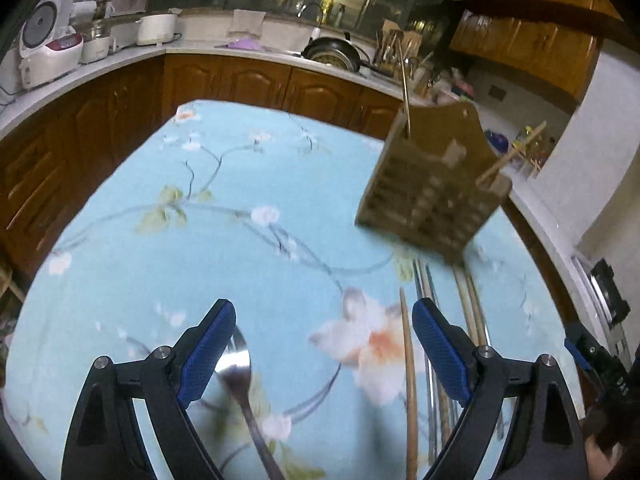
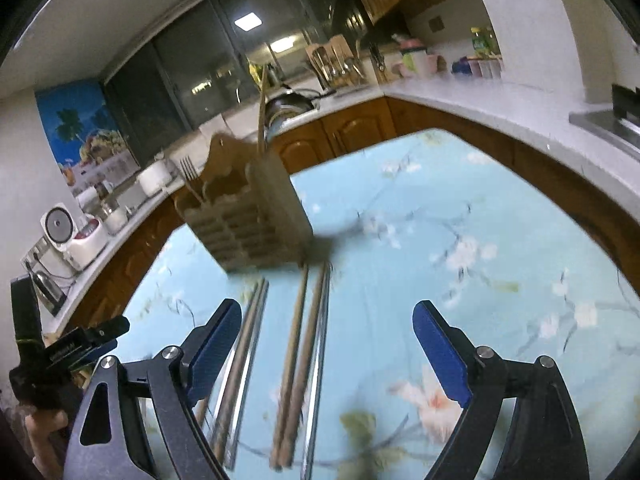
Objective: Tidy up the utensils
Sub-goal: 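Grasp a metal chopstick with the right tool while the left tool grasps a wooden chopstick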
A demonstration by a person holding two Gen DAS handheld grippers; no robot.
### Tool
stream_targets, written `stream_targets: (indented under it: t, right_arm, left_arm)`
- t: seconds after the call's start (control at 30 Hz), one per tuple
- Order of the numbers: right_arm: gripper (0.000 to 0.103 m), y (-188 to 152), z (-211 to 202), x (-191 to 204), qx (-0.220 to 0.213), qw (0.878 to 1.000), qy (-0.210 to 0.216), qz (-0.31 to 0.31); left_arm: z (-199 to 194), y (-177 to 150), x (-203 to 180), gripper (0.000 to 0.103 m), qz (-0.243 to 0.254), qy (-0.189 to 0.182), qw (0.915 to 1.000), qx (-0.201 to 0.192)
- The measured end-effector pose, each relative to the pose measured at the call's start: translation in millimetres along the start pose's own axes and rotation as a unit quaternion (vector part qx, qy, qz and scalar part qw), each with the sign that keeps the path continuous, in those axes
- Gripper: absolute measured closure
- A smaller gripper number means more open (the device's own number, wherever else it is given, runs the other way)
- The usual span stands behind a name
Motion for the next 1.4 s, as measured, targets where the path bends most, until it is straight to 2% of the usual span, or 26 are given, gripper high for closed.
stream_targets:
  t: [0.27, 0.67, 0.73, 0.8, 0.9, 1.1, 1.4]
  right_arm:
    - [0.014, -22, 2, 5, 0.016, 1.000, -0.003, -0.015]
    - [0.016, -23, 11, 4, 0.027, 0.999, -0.008, -0.023]
    - [0.022, -22, 14, 3, 0.030, 0.999, -0.009, -0.025]
    - [0.034, -21, 20, 4, 0.039, 0.999, -0.012, -0.031]
    - [0.049, -19, 32, 4, 0.056, 0.998, -0.009, -0.036]
    - [0.069, -14, 61, 8, 0.089, 0.995, -0.002, -0.055]
    - [0.081, -12, 106, 9, 0.142, 0.986, -0.012, -0.086]
  left_arm:
    - [2, -25, -7, 0.013, 0.016, 0.005, 0.9995, 0.026]
    - [18, -28, -18, 0.014, 0.036, 0.011, 0.9982, 0.046]
    - [23, -28, -19, 0.014, 0.039, 0.013, 0.9978, 0.052]
    - [28, -27, -21, 0.016, 0.043, 0.016, 0.9973, 0.058]
    - [36, -25, -27, 0.025, 0.051, 0.012, 0.9962, 0.070]
    - [57, -20, -41, 0.040, 0.071, 0.009, 0.9935, 0.089]
    - [94, -13, -61, 0.054, 0.091, 0.008, 0.9896, 0.111]
Point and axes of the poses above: each gripper's, at about its wrist camera, not at the fingertips, and z roughly the way its jaws point, x to its left, y to its top, the point moved 8 cm from there along z, roughly the way its jaws point, and after that the axes turned 5 degrees about -z, right-handed, at the moved point
